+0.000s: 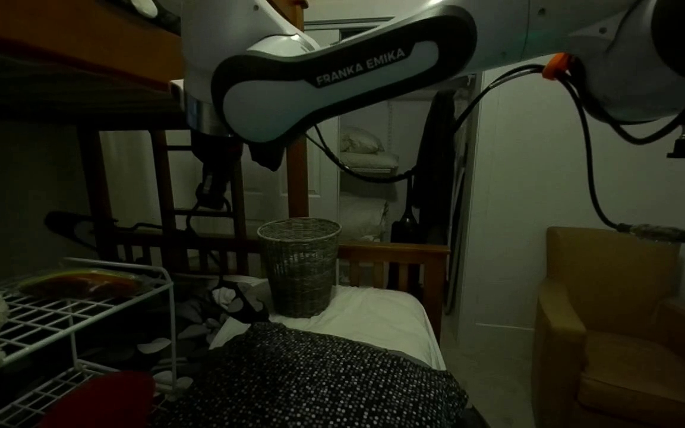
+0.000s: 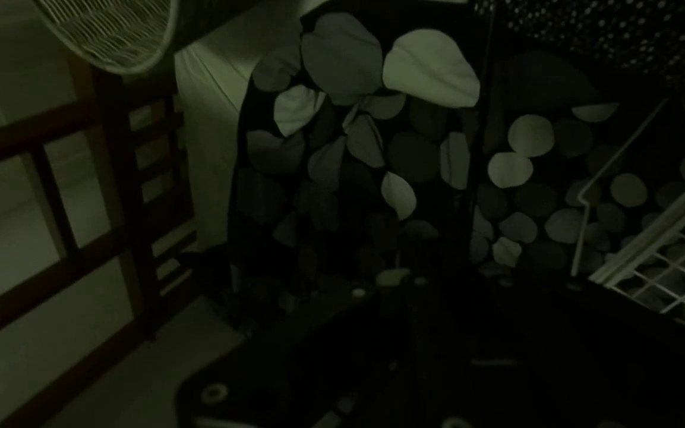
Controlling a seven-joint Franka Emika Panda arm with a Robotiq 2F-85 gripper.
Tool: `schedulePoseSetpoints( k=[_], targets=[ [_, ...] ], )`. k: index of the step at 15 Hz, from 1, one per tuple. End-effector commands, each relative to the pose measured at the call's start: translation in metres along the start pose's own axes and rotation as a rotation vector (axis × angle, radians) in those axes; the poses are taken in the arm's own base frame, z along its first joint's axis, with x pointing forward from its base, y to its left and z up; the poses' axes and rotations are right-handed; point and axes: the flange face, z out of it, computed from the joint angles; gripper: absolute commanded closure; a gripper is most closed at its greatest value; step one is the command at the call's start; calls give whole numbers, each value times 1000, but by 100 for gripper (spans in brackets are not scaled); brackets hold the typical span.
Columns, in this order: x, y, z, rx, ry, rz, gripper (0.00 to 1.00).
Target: Pick up the black coat hanger and put it on the top white rack
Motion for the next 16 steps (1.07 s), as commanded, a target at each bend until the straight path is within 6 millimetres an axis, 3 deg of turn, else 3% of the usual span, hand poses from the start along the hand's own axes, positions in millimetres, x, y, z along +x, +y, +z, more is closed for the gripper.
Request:
schedulePoseSetpoints(
  k=[1, 4, 6, 7, 12, 16],
  targets=[
    [27, -3, 15, 45, 5, -110, 99],
    [34, -6, 28, -33, -155, -104, 99],
    [47, -6, 37, -7, -89, -119, 99],
    [34, -8, 27, -10, -121, -106, 94],
    [48, -14, 45, 8, -113, -130, 99],
    [39, -30, 34, 65, -228, -225, 99]
  ],
)
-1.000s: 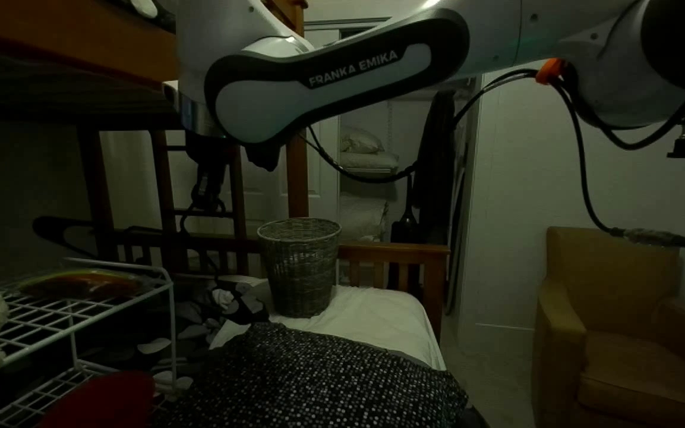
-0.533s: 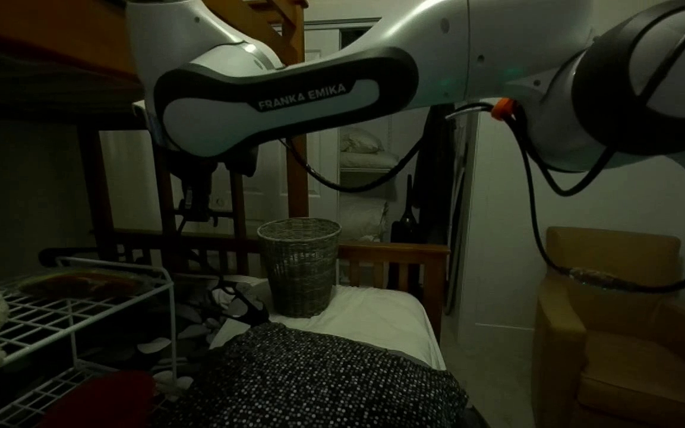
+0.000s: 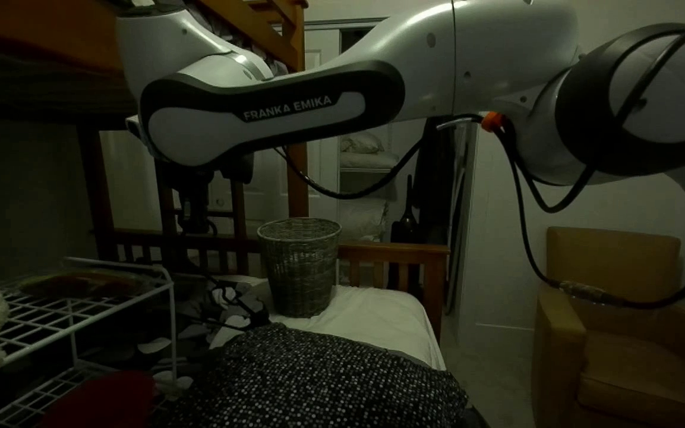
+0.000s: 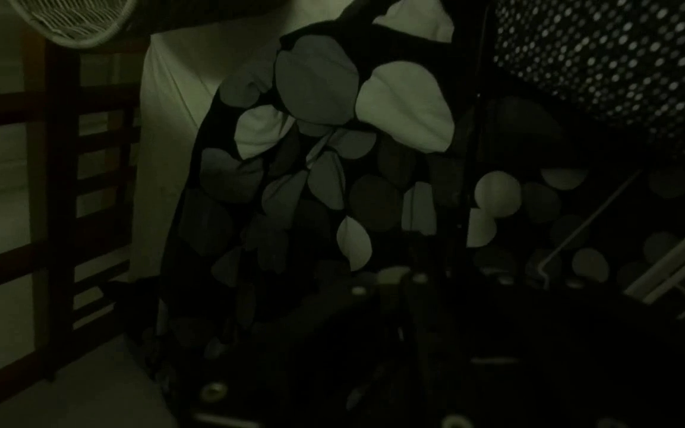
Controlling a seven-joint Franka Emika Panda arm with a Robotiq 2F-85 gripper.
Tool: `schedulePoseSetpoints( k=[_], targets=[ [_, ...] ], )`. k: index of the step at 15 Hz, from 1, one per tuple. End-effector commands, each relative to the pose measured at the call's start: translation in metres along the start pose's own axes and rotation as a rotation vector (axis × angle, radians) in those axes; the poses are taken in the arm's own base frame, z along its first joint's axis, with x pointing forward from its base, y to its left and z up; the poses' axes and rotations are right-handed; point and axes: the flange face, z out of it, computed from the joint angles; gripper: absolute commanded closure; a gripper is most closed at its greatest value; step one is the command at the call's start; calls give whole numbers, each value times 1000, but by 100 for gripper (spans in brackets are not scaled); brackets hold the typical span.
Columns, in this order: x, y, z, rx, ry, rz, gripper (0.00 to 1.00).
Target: Pick up the black coat hanger and put it on the top white rack
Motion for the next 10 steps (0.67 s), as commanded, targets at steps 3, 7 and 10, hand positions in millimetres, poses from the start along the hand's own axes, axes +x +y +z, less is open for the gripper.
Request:
schedulePoseSetpoints(
  k=[3, 7, 10],
  targets=[
    [-4, -27, -40, -39, -44, -186, 99],
    [-11, -46, -73, -25, -136, -165, 99],
    [-19, -60, -101, 16, -259, -125, 99]
  ],
)
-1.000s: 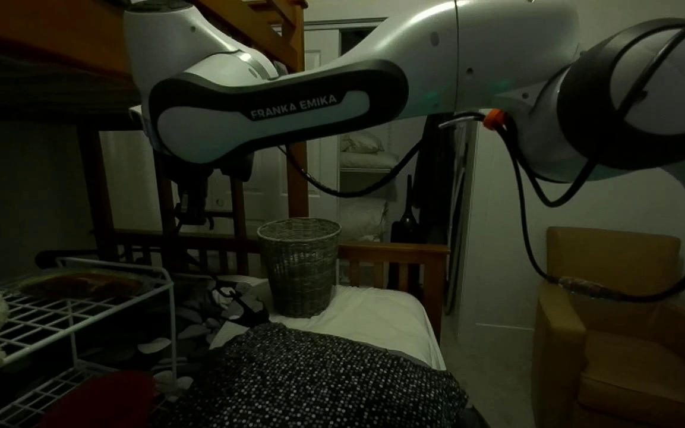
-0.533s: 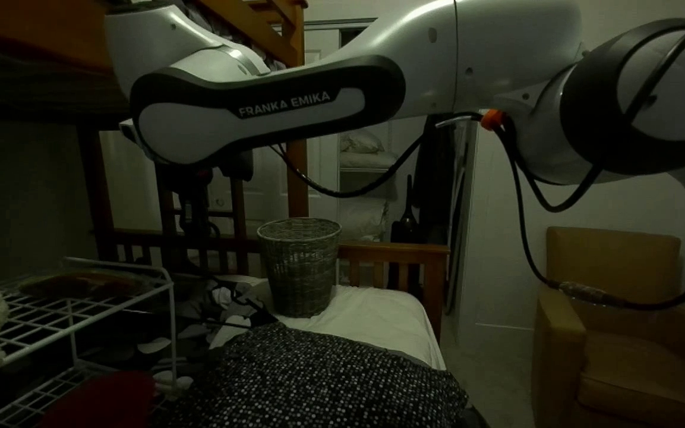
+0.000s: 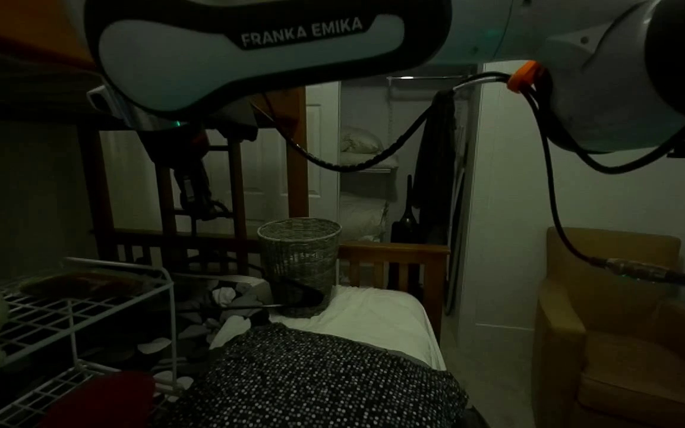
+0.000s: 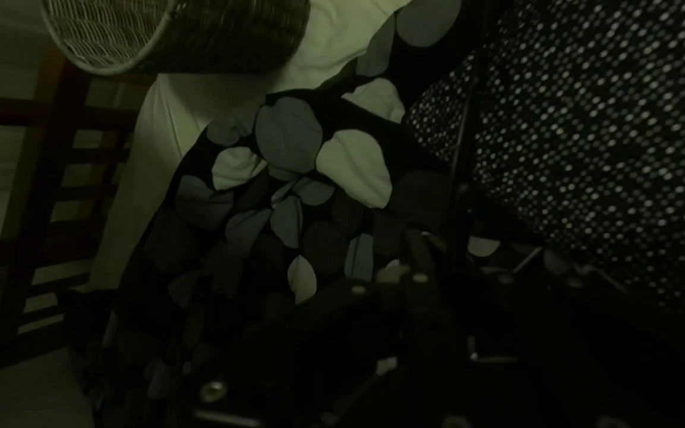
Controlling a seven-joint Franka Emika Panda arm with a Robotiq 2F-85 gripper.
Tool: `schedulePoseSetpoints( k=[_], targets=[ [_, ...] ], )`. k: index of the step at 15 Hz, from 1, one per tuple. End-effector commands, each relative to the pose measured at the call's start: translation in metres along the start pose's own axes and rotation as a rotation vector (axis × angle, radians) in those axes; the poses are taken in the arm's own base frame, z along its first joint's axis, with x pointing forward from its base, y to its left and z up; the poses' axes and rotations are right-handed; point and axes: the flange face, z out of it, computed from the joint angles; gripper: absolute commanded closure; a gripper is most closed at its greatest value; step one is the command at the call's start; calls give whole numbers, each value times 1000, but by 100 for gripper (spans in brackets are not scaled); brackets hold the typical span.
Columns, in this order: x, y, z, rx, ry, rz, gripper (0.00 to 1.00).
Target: Pick up the black coat hanger and put it on the top white rack
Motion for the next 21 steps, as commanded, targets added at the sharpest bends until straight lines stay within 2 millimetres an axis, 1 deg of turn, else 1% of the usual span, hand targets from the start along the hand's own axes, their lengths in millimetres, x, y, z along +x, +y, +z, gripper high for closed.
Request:
schedulePoseSetpoints(
  k=[1, 2, 3, 4, 7, 10, 11, 13, 16, 18, 20, 21],
  targets=[
    [-19, -26, -26, 75, -173, 38, 99],
    [-19, -30, -29, 84, -190, 26, 99],
    [-17, -34, -29, 75, -187, -20, 99],
    [-16, -34, -30, 72, -179, -31, 99],
    [-15, -32, -23, 86, -184, 0, 99],
    [-21, -34, -7, 100, -313, 63, 99],
    [-22, -24, 9, 97, -331, 78, 99],
    [-19, -13, 25, 67, -362, 115, 99],
    [-12, -4, 46, 24, -388, 139, 99],
    [-5, 0, 52, 30, -348, 128, 99],
    [9, 3, 44, 13, -241, 96, 99],
    [11, 2, 43, 13, -234, 87, 99]
  ],
)
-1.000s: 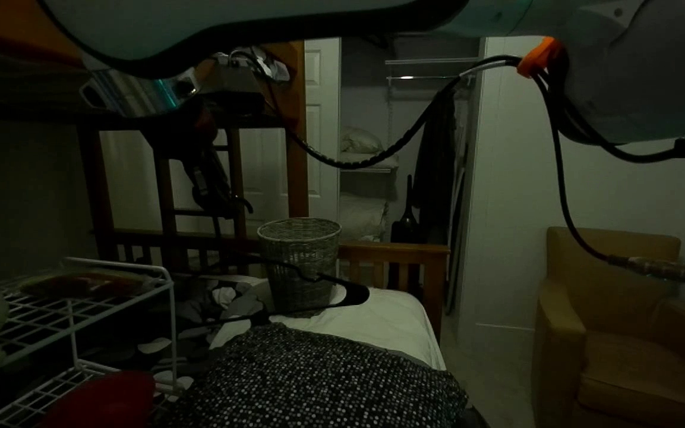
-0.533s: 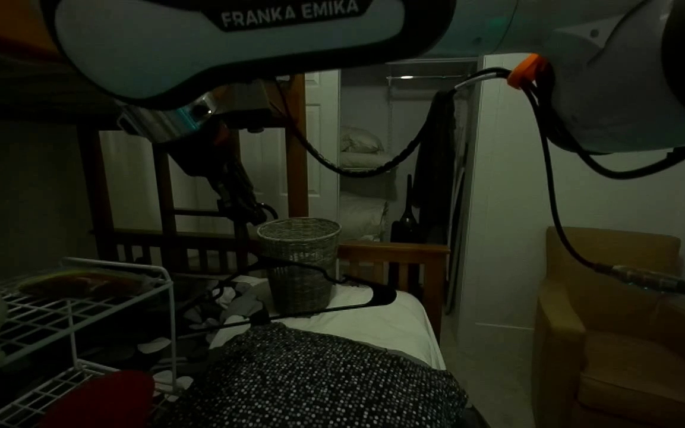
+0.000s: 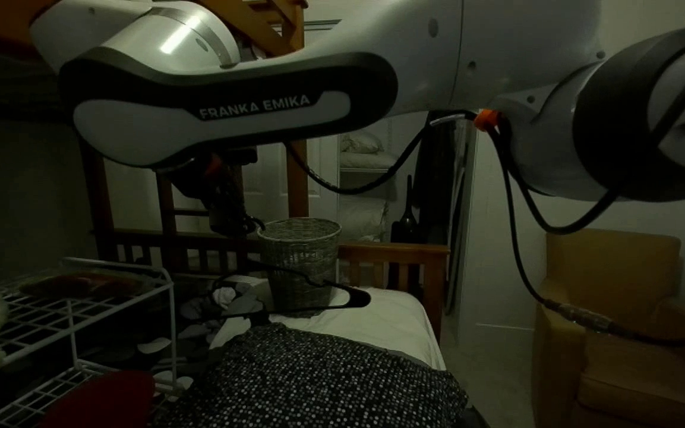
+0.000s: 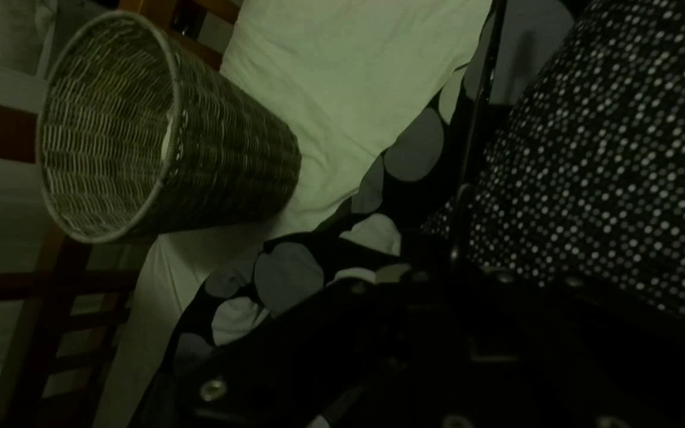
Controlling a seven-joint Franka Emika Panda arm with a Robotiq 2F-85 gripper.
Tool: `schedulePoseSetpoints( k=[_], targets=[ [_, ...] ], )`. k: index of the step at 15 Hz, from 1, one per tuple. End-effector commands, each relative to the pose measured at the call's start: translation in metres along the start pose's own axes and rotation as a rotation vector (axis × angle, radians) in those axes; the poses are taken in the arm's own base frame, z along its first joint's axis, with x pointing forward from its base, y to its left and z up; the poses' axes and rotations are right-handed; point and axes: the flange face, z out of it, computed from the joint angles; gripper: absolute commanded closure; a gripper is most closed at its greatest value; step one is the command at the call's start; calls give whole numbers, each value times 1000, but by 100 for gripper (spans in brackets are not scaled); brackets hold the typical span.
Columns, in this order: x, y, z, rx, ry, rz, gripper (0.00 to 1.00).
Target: Pick up the black coat hanger and put it on the top white rack
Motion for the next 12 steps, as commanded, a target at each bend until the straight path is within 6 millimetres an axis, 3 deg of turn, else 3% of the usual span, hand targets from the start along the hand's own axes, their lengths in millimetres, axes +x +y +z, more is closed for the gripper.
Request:
schedulePoseSetpoints(
  k=[1, 6, 12],
  targets=[
    [6, -1, -15, -9, 48, -23, 99],
    [-36, -5, -41, -22, -155, 41, 99],
    [-28, -1, -88, -125, 14, -43, 99]
  ],
)
